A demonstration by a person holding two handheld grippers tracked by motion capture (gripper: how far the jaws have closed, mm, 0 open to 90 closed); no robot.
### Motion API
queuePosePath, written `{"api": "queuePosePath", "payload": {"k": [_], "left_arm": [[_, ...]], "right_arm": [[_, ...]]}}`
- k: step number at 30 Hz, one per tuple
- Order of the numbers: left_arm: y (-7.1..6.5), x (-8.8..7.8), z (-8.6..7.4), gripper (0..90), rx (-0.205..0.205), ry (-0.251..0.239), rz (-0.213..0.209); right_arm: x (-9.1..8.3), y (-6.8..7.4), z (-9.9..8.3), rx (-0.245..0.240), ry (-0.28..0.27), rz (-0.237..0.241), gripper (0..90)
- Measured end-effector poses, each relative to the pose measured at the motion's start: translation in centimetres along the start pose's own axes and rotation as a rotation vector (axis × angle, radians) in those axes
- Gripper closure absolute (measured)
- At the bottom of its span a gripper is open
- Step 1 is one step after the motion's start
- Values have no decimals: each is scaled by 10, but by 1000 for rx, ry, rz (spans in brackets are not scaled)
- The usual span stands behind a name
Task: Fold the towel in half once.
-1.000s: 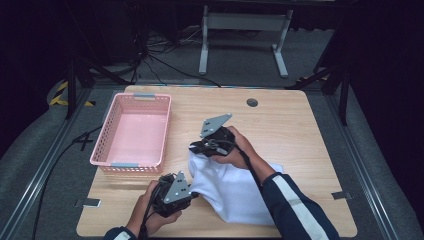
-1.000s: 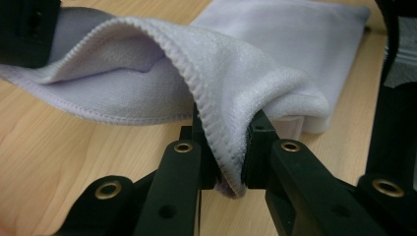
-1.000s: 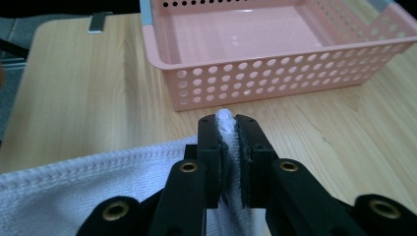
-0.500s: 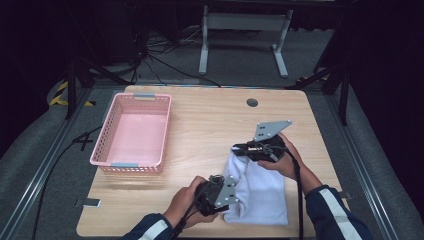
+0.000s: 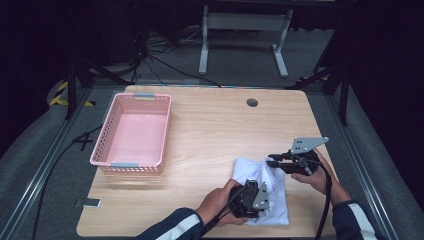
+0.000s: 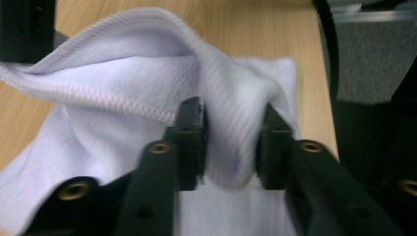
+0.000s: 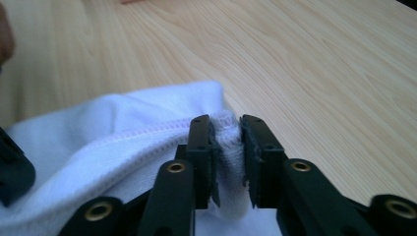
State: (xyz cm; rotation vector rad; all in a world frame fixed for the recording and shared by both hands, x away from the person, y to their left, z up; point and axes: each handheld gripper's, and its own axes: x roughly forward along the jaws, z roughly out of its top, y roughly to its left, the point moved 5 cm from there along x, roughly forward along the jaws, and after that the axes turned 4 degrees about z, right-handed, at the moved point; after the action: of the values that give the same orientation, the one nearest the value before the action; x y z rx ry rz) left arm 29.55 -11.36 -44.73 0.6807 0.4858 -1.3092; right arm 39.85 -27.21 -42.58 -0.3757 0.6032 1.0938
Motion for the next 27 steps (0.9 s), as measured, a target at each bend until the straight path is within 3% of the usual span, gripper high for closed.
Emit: {"api": "queuePosePath", "payload": {"k": [2,3,6,8,10,11,12,13,14,15,17,18,20,21,24,25,27], "left_arm": [[-1,-1,2,572,9,-13,-6],[-4,-3,4,521,19,-24,-4],[-4,-25,4,488,-1,-75,4],[-3,-31,2,471,2,-79,-8],[-2,-38,-5,471,-16,-62,19],[-2,-40,-10,485,-18,-55,-1],[-1,-40,-16,509,-6,-45,6],[1,-38,-24,506,-14,-4,33],[1,-37,-29,514,-22,6,19],[1,-34,-38,519,-47,15,14],[-2,-31,-48,532,-56,37,-18],[-4,-31,-50,538,-57,41,-15],[-8,-30,-54,539,-37,71,-15],[-9,-29,-56,543,-36,61,-35],[-15,-23,-63,558,-40,89,-40],[-17,-21,-66,559,-45,92,-40],[-18,-19,-68,560,-44,101,-44]], "right_arm": [[-3,-2,-5,14,9,-7,695],[-10,-9,-14,26,21,-40,644],[-20,-13,-21,69,10,-59,586],[-23,-13,-24,68,29,-81,553],[-29,-13,-28,79,42,-99,522],[-32,-13,-30,87,55,-114,509],[-35,-12,-32,92,63,-116,503],[-39,-12,-35,92,77,-129,499],[-44,-12,-37,101,82,-158,491],[-47,-11,-38,115,75,-154,492],[-59,-10,-41,136,97,-218,492],[-64,-9,-40,148,78,-246,507],[-68,-4,-34,151,13,-246,509],[-67,-1,-31,153,-11,-244,506],[-55,12,-23,138,-53,-203,513],[-48,15,-23,142,-54,-194,517],[-33,18,-27,143,0,-194,502]]}}
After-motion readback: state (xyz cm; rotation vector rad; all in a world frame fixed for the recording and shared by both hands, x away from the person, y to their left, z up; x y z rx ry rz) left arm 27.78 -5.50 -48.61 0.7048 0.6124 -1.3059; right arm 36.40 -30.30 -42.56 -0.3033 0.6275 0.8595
